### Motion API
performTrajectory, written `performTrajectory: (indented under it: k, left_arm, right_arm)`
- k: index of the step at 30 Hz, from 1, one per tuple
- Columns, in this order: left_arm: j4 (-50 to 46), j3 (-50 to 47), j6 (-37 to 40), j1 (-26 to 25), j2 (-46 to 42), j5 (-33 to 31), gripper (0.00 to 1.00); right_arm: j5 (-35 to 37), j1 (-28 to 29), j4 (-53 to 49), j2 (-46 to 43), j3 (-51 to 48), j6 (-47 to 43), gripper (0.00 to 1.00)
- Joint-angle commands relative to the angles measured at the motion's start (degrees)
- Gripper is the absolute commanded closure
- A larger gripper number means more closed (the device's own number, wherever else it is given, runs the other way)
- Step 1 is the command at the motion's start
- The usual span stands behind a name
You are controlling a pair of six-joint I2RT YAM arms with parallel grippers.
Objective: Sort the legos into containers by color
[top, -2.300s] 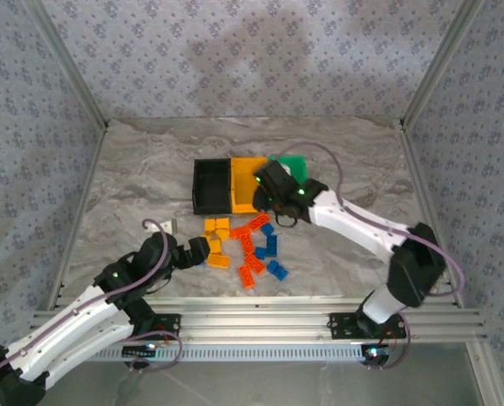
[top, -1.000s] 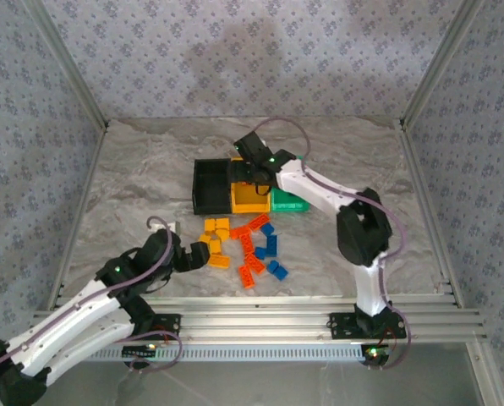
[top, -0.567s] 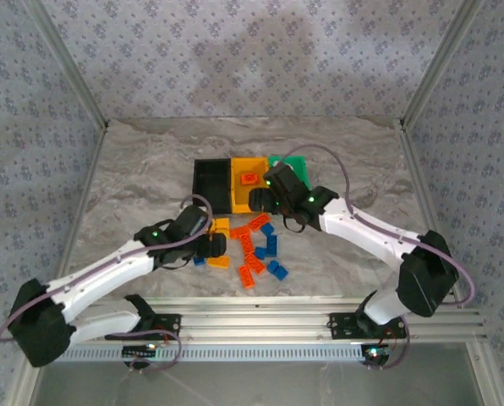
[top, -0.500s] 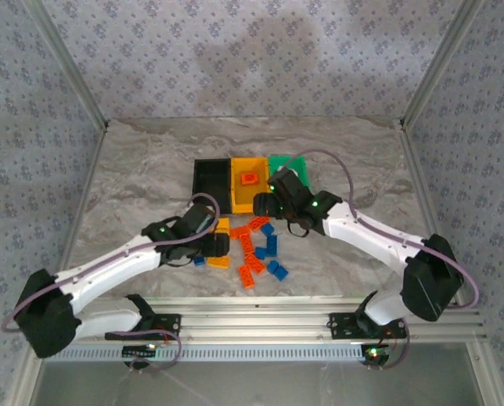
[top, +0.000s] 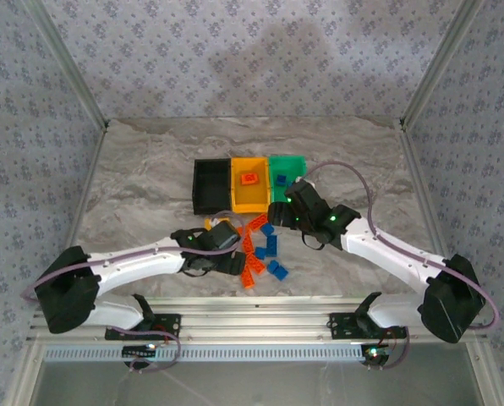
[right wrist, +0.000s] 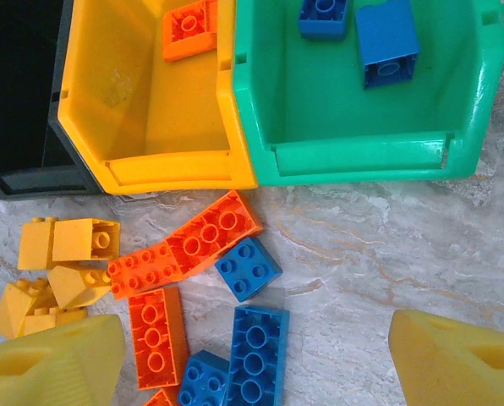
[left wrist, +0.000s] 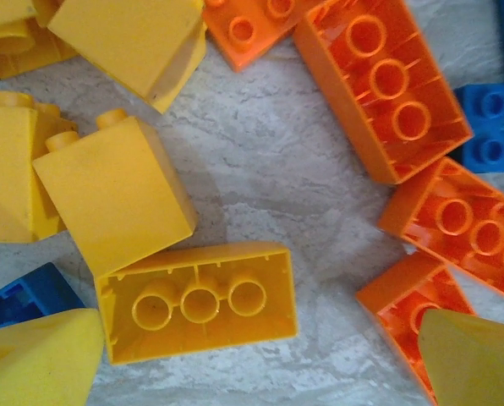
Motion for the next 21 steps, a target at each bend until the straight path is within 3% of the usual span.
performTrajectory:
  k: [1,11,21]
  left_arm:
    - [2.00,-1.34,-0.90,-0.18,1.06,-1.85,0.05]
    - [4.44,-3.36,-1.18,-0.20,4.33,-4.52,0.06]
    - [6.34,-4.29,-1.90,-0.29,6.48,-4.97,0.25]
  right_arm:
    - [0.88,-0.39,-0.18,-2.10,-0.81,0.76,0.17]
    - [0.37,-2.01,0.17,-4.91,-3.05,1.05,0.16]
    - [0.22,-2.99,0.06,-6.49,-3.88,1.35,0.16]
